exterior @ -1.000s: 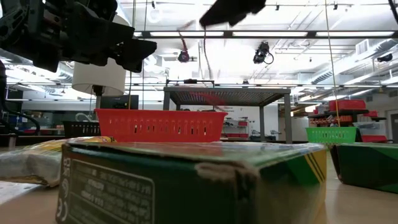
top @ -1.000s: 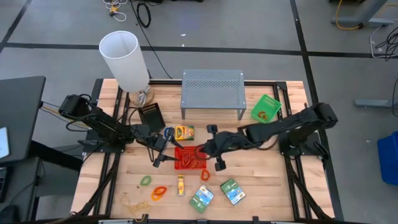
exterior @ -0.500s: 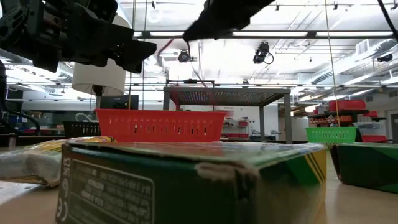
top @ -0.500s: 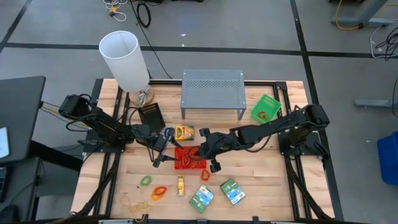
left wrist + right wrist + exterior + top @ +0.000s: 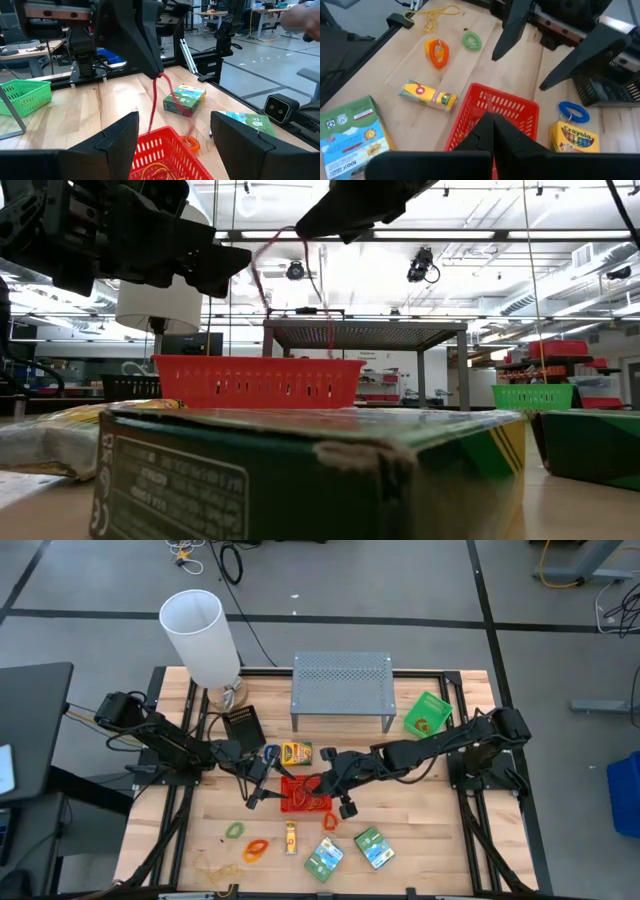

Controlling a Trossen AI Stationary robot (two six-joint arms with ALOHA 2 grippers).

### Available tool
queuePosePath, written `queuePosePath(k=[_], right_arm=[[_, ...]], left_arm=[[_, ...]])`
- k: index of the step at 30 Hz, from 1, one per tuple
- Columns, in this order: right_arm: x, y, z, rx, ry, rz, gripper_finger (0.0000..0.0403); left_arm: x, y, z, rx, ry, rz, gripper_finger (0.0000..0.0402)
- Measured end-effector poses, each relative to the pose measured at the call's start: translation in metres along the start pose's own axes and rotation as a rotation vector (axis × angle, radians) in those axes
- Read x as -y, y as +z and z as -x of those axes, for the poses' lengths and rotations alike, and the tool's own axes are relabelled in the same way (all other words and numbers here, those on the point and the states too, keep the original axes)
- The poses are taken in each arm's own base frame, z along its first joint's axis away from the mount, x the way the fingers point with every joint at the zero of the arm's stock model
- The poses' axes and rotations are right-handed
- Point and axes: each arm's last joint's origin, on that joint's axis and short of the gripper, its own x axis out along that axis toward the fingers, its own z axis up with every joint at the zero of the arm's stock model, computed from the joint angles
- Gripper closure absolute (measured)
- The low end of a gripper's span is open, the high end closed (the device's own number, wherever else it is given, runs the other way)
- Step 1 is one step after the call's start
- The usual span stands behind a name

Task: Pick & Place Office Desk Supplies
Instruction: Put the red rubber band into the red bin, then put the yellow rubber band into the red bin

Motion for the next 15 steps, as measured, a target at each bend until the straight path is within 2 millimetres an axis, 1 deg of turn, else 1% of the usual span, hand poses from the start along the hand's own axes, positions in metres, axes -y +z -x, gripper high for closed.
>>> queuePosePath(k=[7,9,12,15], right_arm=[[0.0001,-0.0058,-0.0069,-0.033,0.004,0.001,0.0402],[0.0003,-0.0052,-0.0069,-0.026,0.002,0.004,0.0395],[0.0004,-0.005,-0.0068,-0.025,0.001,0.0,0.0369],[0.0027,-0.0061,-0.0068,-0.033,-0.004,-0.023,0.033]], left_arm=[[0.0001,0.0,0.0,0.0,0.0,0.003,0.0149],[0.0,-0.0004,0.0,-0.004,0.0,0.004,0.0149],[0.0001,-0.0008,0.0,-0.008,-0.001,0.004,0.0149],[0.0002,-0.0008,0.0,-0.008,-0.001,0.003,0.0149]])
